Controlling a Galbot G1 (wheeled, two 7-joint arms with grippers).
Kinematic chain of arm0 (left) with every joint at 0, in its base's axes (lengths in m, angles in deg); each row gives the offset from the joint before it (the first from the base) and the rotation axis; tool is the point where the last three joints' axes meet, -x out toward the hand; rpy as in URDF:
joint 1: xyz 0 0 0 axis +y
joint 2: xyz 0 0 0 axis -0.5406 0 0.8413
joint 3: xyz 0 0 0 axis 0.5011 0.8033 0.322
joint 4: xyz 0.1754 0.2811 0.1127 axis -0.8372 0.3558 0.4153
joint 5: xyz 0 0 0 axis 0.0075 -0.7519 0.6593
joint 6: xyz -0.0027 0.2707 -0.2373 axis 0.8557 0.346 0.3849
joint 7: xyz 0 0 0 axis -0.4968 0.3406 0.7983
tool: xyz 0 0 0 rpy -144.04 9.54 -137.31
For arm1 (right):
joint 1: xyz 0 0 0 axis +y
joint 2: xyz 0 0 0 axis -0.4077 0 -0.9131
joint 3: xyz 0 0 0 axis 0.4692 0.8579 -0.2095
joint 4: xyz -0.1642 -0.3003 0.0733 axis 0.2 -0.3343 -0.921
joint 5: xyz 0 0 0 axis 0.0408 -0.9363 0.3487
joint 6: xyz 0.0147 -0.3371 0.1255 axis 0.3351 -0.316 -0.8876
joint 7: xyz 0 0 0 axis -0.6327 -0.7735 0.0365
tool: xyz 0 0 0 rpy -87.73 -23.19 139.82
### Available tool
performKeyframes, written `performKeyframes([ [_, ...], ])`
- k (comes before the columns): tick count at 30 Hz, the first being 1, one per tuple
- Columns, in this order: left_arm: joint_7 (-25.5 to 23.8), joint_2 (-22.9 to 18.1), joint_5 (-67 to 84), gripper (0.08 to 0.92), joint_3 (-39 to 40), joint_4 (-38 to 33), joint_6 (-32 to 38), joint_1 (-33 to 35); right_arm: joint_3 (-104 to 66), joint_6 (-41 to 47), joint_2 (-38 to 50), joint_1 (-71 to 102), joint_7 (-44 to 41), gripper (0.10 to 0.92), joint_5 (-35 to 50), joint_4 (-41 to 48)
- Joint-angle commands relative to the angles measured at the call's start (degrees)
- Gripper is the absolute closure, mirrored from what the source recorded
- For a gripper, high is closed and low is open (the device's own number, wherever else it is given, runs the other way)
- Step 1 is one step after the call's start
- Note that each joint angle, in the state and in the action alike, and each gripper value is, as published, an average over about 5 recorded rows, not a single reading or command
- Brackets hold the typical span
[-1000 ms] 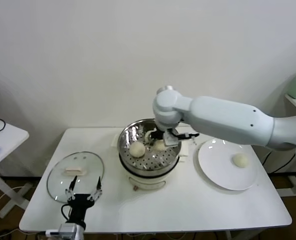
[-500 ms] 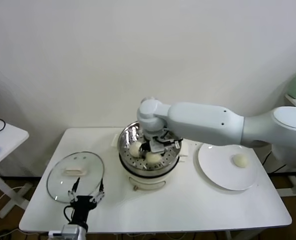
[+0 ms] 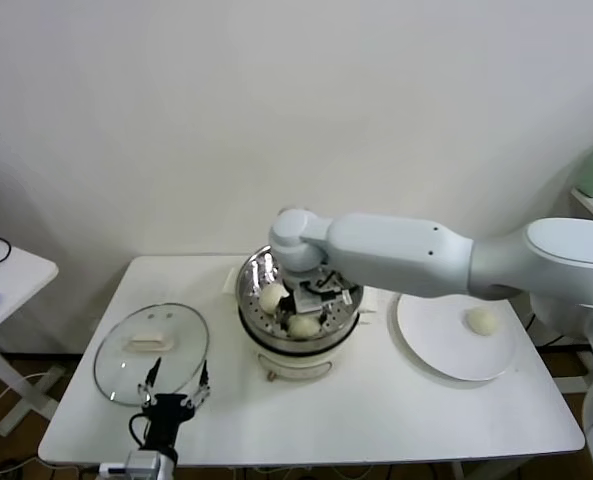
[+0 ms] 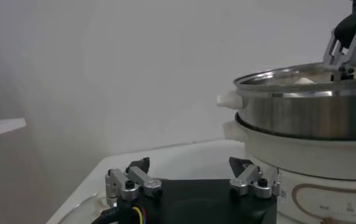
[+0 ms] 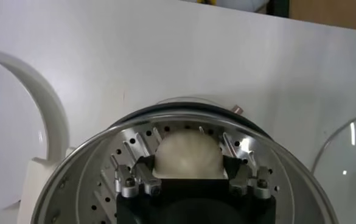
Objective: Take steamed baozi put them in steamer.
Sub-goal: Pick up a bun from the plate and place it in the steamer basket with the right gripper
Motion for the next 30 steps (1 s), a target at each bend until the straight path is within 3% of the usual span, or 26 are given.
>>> performKeyframes([
  [1,0.00,0.00,-0.06,0.177,-0.01,0.22,0.04,-0.13,1.21,0.09,-0.44,0.36,0.54,0.279,0.74,1.04],
  [7,0.00,-0.08,-0.08,0.177,-0.02,0.46,0.18,-0.05,0.94,0.03,-0.36,0.73,1.27,0.274,0.40,1.20],
  [15,-0.01,0.06,-0.06,0.177,-0.11,0.46,0.19,-0.12,-0.22,-0.71,-0.49,0.74,1.74,0.205,-0.10,1.09],
  [30,0.04,0.20,-0.07,0.177,-0.33,0.34,0.27,-0.07,-1.52,-1.77,4.74,-2.39,-0.10,0.203,1.40,-3.11],
])
